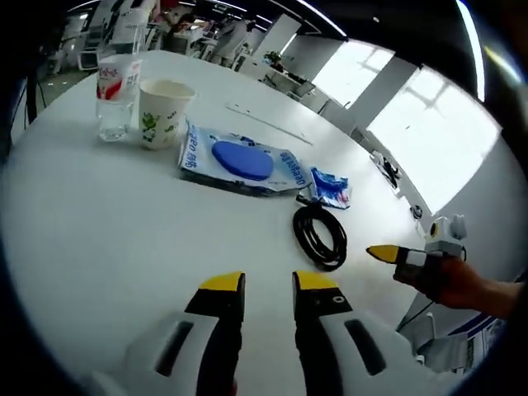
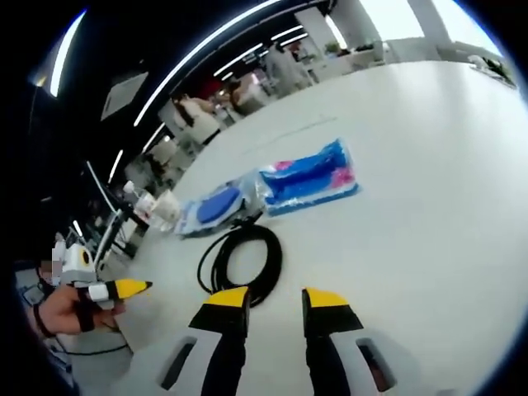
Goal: Arrange the tabletop items into an orderly group along one side of the table until the central work area is clear of visible clutter.
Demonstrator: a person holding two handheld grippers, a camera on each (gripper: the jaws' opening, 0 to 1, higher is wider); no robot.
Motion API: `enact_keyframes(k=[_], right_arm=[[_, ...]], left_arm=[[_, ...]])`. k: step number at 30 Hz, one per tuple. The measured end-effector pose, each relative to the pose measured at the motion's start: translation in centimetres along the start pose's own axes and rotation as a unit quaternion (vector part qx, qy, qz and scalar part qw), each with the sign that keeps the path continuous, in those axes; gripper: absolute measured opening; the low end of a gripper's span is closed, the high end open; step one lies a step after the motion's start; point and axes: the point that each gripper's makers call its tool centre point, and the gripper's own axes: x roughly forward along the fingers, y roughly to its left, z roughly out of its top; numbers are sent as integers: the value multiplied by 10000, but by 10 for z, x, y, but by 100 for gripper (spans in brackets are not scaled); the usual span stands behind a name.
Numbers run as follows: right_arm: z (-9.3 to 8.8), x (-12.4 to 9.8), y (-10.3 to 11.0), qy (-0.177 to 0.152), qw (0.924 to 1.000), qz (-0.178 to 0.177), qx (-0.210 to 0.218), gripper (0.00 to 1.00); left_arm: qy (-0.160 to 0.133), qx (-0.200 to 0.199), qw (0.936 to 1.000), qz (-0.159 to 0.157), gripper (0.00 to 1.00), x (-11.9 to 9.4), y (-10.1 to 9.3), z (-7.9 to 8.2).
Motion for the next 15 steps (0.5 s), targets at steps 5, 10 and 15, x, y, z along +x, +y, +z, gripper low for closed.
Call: enact_keyframes(k=[5, 10, 15], right_arm=[[-4, -10, 7, 90, 9984, 24, -558, 31], [3, -26, 19, 126, 9891, 22, -1469, 41], [8, -41, 30, 44, 9859, 74, -1670, 48]], left_arm=[[-195, 272, 9993, 176, 23, -22, 21, 15], [-359, 959, 9940, 384, 31, -50, 44, 34], [-559, 1011, 9924, 434, 34, -75, 58, 48]])
